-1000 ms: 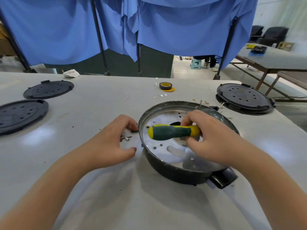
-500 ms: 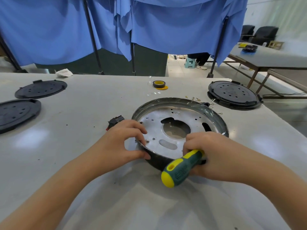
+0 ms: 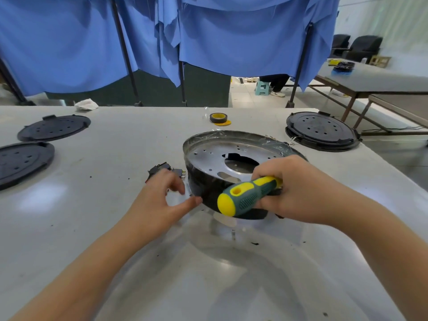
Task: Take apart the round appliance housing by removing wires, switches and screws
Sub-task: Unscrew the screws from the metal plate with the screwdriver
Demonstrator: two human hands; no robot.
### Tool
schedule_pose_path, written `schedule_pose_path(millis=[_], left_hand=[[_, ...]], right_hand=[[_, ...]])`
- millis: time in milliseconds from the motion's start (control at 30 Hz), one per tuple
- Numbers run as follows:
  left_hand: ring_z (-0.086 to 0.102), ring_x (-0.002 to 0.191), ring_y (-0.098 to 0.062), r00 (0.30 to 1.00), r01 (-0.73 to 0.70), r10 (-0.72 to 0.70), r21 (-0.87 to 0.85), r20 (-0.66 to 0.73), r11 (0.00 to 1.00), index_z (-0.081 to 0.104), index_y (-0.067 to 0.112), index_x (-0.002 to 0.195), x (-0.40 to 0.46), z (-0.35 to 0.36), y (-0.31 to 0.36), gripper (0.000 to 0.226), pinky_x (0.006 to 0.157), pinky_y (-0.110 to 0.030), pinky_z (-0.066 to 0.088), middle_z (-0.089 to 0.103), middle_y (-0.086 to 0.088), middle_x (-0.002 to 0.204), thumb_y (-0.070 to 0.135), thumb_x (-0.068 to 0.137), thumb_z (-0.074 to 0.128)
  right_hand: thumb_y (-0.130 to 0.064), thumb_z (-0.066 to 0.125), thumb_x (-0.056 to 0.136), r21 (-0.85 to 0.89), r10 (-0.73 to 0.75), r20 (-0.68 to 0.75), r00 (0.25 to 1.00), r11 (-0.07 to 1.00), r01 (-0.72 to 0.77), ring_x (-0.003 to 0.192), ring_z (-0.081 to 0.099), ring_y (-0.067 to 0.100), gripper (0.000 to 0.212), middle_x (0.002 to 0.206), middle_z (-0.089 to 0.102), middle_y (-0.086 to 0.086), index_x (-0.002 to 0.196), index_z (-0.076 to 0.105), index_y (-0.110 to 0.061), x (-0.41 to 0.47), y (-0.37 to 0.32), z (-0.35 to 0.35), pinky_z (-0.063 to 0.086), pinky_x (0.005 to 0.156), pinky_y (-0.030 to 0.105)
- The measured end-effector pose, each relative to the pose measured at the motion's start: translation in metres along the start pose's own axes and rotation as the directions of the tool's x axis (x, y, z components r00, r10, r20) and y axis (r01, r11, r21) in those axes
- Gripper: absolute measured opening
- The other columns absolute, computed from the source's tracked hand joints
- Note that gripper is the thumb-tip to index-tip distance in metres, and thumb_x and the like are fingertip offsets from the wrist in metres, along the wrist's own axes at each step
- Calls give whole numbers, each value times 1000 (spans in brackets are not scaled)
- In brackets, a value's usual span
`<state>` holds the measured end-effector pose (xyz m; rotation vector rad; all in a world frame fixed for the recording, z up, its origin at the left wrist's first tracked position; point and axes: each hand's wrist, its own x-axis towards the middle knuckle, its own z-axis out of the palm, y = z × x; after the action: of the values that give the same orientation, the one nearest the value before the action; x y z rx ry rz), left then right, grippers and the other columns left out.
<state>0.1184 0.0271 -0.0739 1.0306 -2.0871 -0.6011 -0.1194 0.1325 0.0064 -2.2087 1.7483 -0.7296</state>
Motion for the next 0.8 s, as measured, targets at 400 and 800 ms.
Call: schedule_pose_path(millis=[400,800], left_hand=[[52,65,9,950,-56,32,69,310,996,71,36,99,-30,45,31,28,56,-7,34,53,23,60,53,77,67],[52,58,-2,985,24,-43,118,165,993,61,37,63,-15,5,11,14,55,-17,41,60,23,70,28,71,67]], right_hand=[[-32,76,71,-38,2,-25,1000,999,-3,57,53,11,20,61,57,-1,67,61,-19,5,2,0,49,54,37],[-31,75,71,-42,-4,-3,1000,999,4,60,51,12,21,62,56,-2,65,58,-21,4,5,9,45,54,33]])
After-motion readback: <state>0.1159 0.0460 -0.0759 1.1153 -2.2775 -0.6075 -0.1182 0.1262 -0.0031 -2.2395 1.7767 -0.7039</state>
